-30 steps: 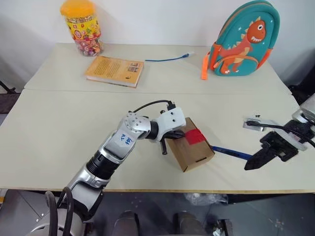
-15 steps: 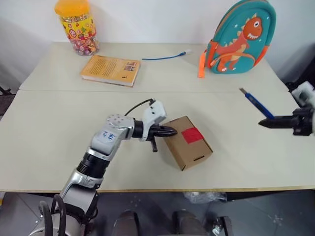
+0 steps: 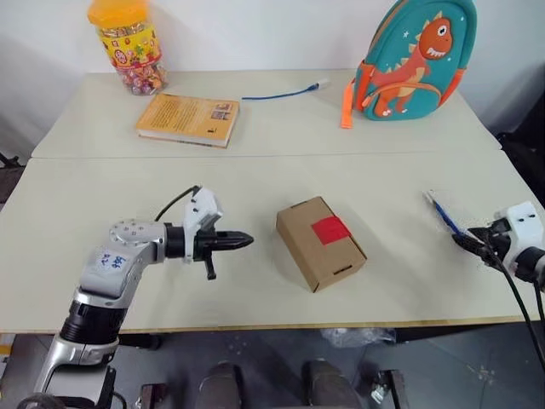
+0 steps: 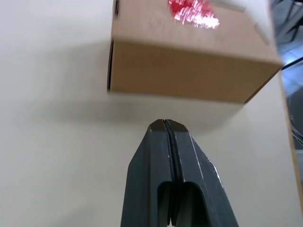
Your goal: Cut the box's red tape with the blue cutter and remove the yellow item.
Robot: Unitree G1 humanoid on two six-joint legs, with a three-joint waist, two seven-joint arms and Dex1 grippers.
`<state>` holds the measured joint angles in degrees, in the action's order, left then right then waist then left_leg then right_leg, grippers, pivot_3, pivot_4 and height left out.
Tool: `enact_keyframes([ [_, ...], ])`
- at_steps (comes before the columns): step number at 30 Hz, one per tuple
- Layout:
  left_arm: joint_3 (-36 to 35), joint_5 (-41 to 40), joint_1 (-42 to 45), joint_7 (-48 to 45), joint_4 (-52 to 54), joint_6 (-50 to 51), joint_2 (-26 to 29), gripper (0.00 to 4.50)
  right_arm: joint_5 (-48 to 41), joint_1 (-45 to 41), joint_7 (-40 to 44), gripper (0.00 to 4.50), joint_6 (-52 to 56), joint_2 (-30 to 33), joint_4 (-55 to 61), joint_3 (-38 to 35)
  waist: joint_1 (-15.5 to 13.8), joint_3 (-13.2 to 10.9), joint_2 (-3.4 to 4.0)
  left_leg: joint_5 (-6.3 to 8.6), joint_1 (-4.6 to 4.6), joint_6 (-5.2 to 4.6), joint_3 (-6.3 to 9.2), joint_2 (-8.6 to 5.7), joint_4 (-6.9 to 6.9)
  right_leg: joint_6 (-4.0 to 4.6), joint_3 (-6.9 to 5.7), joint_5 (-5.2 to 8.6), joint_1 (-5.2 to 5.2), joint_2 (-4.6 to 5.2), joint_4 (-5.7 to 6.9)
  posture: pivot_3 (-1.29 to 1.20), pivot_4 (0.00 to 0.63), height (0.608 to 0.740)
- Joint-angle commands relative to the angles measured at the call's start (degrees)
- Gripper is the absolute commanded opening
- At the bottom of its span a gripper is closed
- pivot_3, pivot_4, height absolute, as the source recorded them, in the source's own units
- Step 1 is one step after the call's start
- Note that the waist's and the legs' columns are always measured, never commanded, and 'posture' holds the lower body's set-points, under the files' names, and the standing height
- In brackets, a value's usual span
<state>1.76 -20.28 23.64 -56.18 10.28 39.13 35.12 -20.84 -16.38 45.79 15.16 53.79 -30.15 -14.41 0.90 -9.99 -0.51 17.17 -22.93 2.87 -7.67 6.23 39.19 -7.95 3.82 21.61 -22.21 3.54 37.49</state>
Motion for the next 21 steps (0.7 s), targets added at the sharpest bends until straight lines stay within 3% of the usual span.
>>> enact_keyframes([
  [1,-2.8,-1.2,-3.2,3.7,4.7,0.6,0.0,0.00,-6.0,2.3,7.3,3.52,1.9,1.4,10.9,-4.6,0.3,0.0,0.01,0.00,0.01,0.00,-0.01,0.00,-0.04,0.00,0.03,0.00,0.00,0.00,0.00,0.00,0.150,0.740],
  [4,-2.3,-0.7,-5.4,6.3,6.0,-0.5,-1.3,0.00,-6.7,3.2,9.4,3.52,2.8,0.7,20.1,-3.3,0.8,0.0,0.01,-0.01,0.05,0.03,-0.01,0.01,-0.11,-0.01,0.06,0.00,-0.01,-0.02,0.01,0.00,0.150,0.740],
  [5,-1.8,-0.5,-5.8,7.3,6.2,-0.7,-2.1,0.00,-6.2,2.9,9.1,3.34,2.6,-0.2,22.0,-2.4,0.9,0.0,0.00,-0.01,0.06,0.03,-0.03,0.01,-0.10,-0.01,0.08,-0.01,-0.01,-0.03,0.01,0.00,0.150,0.740],
  [15,7.6,3.8,-5.1,14.1,6.8,-2.9,-9.2,0.00,9.9,-3.5,-3.3,0.03,-9.1,-14.9,23.6,11.4,0.7,-0.2,-0.26,0.00,0.63,0.02,-0.06,-0.02,-0.15,-0.02,0.12,-0.01,0.62,0.00,-0.11,0.00,0.150,0.740],
  [21,11.2,6.8,-2.3,17.6,4.3,-2.5,-12.3,0.00,11.1,-4.1,-1.7,0.03,-3.9,-20.6,27.3,18.4,0.8,-0.2,-0.26,0.00,0.65,0.02,-0.07,-0.02,-0.16,-0.02,0.14,-0.01,0.61,-0.01,-0.08,0.00,0.150,0.740],
])
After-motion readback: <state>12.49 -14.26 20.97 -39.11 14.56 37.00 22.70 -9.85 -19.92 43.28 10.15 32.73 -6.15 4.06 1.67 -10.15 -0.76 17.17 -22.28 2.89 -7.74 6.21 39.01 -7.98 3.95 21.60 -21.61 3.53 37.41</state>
